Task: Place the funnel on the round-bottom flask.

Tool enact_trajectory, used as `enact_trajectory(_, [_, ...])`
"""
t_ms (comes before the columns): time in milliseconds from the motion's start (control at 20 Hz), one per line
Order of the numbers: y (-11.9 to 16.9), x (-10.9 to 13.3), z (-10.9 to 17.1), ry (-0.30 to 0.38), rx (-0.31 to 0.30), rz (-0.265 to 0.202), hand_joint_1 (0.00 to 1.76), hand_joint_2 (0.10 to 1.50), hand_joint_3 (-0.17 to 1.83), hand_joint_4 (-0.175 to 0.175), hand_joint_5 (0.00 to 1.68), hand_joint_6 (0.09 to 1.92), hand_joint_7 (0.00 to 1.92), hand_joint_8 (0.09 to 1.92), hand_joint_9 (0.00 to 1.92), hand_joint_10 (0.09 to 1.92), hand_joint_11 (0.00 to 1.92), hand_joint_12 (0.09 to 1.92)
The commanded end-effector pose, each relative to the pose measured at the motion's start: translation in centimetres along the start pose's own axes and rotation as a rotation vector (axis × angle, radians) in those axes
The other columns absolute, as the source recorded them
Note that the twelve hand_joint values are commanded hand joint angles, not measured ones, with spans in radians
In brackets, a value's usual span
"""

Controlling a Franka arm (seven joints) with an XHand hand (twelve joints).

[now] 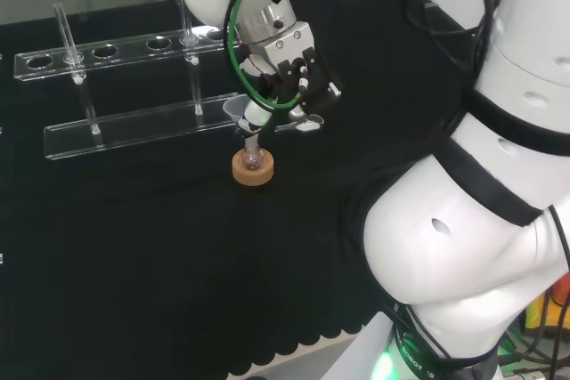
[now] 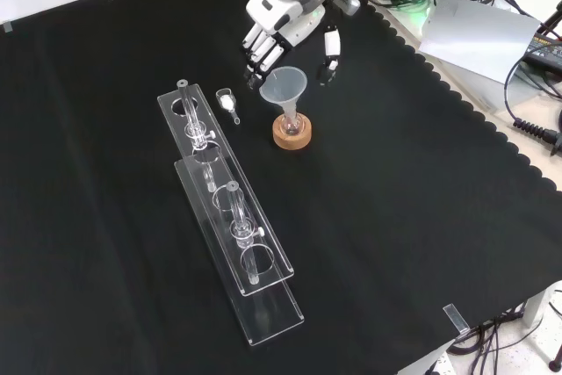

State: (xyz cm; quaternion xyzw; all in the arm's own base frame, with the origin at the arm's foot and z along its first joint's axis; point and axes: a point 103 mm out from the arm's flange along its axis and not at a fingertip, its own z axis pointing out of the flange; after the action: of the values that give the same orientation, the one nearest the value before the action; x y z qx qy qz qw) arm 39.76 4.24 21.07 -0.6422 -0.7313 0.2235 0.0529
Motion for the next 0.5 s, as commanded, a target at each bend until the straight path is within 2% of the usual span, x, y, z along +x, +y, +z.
enact_trajectory(50, [-2.8, -2.5, -2.5, 0.062, -0.198, 0.012, 0.5, 0.62, 0.45, -0.041, 0.18, 0.09, 0.07, 0.68, 0.37, 0.68, 0.23, 1.4])
enact_trajectory(200, [-3.3, -3.3, -3.1, 0.083, -0.219, 0.018, 0.54, 0.65, 0.44, -0.041, 0.22, 0.09, 0.12, 0.7, 0.39, 0.69, 0.24, 1.41])
enact_trajectory(500, [-3.6, -5.9, -3.0, 0.118, -0.207, 0.052, 0.66, 0.68, 0.48, -0.04, 0.27, 0.09, 0.2, 0.68, 0.42, 0.66, 0.25, 1.41])
